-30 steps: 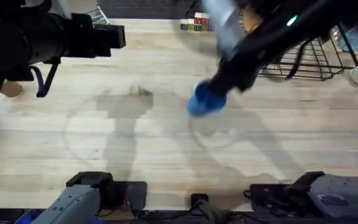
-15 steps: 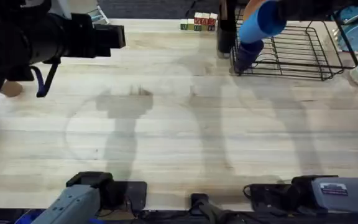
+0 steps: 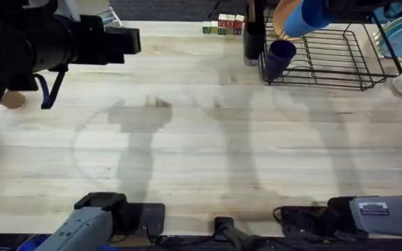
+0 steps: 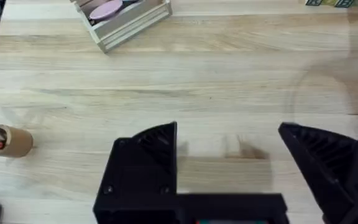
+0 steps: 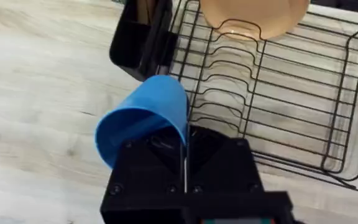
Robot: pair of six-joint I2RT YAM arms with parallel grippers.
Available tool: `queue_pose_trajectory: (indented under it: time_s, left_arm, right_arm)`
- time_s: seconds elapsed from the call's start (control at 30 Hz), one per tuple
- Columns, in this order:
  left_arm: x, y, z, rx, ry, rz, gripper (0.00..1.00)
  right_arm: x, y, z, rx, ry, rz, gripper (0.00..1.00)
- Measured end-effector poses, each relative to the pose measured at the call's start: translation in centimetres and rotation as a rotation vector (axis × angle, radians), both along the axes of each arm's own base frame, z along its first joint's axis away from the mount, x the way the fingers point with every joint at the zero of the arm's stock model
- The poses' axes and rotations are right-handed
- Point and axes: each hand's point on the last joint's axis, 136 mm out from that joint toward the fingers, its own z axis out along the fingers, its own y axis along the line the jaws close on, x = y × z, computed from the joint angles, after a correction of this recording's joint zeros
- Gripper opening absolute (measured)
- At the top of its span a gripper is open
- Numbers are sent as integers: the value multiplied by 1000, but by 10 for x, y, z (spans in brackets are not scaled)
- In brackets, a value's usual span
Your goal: Pick up the cup on the table and put them onto the rack.
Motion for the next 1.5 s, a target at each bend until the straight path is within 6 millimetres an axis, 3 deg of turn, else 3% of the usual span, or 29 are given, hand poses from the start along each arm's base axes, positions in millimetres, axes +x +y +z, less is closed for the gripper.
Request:
queue_pose_trajectory:
  time_s: [0.07, 0.3, 1.5]
  left_arm:
    - [0, 0, 0, 0, 0, 0, 993]
    - [0, 0, 0, 0, 0, 0, 993]
    - [0, 0, 0, 0, 0, 0, 993]
  right_arm:
    - [6, -1, -15, -2, 38, -9, 30]
    - [10, -1, -34, 4, 96, -19, 30]
    - [29, -1, -96, 4, 235, -23, 30]
